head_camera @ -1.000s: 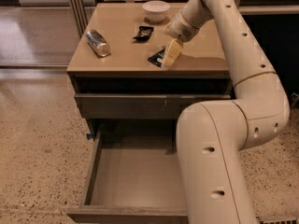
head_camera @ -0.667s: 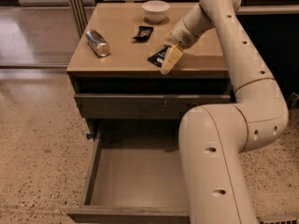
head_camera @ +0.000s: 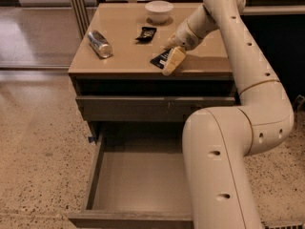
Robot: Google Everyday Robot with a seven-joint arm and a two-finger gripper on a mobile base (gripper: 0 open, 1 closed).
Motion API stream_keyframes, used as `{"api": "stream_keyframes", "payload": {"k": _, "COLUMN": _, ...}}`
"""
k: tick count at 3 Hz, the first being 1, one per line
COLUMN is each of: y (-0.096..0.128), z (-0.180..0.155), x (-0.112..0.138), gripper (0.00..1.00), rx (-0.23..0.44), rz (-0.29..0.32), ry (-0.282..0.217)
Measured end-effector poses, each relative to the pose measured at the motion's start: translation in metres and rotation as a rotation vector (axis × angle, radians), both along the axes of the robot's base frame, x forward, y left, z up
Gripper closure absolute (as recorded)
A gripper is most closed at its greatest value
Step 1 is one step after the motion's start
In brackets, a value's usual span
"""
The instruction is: Place rxbar blueberry into middle drawer
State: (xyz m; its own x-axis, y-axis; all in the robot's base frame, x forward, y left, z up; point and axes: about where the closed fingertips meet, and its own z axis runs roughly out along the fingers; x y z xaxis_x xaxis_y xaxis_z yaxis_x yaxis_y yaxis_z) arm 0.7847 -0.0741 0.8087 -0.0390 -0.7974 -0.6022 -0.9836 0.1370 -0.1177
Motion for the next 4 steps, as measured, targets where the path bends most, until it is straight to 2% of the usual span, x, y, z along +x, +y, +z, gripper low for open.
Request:
{"api": "stream_keyframes", "payload": {"k": 1, "y": 0.006, "z": 0.006, "x": 0.003, "gripper": 0.00, "rx": 0.015, "rz": 0.004, "ry": -0.020}}
{"api": "stream_keyframes", "payload": {"k": 2, "y": 0.006, "z": 0.007, "x": 0.003, "gripper": 0.00, "rx": 0.015, "rz": 0.004, "ry": -0.021}}
{"api": "stream_keyframes", "payload": {"k": 3, "y": 0.004, "z": 0.021, "x": 0.006, "gripper": 0.00, "rx": 0.026, "rz": -0.006, "ry": -0.058}}
{"api": "stream_keyframes", "payload": {"k": 4, "y": 0.004, "z": 0.021, "x": 0.006, "gripper": 0.00, "rx": 0.026, "rz": -0.006, "ry": -0.058}}
